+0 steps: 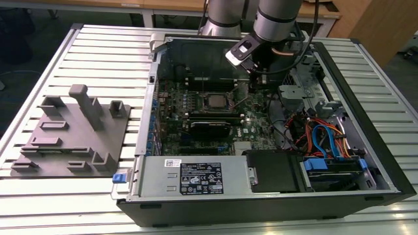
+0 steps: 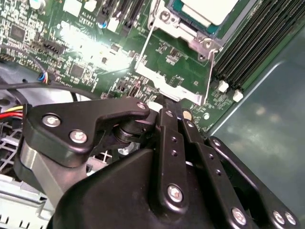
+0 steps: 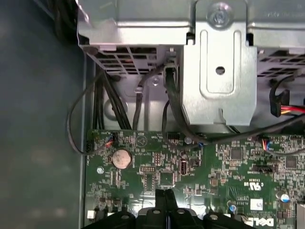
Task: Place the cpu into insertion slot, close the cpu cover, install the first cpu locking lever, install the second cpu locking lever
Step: 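Close the cpu cover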
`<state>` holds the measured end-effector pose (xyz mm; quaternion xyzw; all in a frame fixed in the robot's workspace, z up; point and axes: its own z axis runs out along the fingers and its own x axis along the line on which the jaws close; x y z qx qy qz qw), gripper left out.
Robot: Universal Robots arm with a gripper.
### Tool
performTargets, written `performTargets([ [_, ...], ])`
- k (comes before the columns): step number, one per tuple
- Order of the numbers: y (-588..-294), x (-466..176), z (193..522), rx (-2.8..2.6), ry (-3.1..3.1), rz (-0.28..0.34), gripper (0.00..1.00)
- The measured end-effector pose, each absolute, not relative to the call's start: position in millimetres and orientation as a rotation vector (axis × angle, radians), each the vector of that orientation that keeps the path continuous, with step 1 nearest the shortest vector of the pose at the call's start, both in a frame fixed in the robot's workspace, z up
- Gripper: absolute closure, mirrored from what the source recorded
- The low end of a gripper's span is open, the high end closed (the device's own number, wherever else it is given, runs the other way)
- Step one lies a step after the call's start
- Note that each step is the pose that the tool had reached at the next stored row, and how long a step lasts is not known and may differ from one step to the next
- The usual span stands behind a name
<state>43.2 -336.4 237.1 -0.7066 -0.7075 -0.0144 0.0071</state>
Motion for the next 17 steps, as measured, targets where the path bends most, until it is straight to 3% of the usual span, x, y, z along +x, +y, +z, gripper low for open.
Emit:
performTargets([
  [17,-334.1,23.9,234.4,-2.218,-2.205,-0.045,0.9],
])
